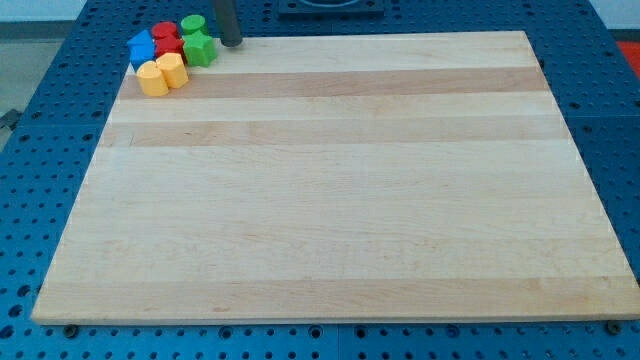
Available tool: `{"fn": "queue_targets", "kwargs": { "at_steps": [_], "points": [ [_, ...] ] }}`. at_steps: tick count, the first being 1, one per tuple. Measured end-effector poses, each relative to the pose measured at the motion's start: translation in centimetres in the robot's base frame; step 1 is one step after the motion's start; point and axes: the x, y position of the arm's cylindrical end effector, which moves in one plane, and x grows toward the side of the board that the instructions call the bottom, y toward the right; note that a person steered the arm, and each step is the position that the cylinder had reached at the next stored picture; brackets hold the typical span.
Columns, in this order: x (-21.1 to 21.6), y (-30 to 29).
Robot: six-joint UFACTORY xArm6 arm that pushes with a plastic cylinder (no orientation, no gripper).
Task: Push your arm into the group of blocks
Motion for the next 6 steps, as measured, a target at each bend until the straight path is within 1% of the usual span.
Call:
{"fn": "queue_targets", "kwargs": {
  "at_steps": [1, 2, 3, 4, 5, 6],
  "points": [
    [0.0, 0.0],
    [1.8, 0.6],
    [10.9, 3.4],
    [19.3, 2.9],
    [21.2, -4.1],
    [21.2, -10.5]
  ]
}}
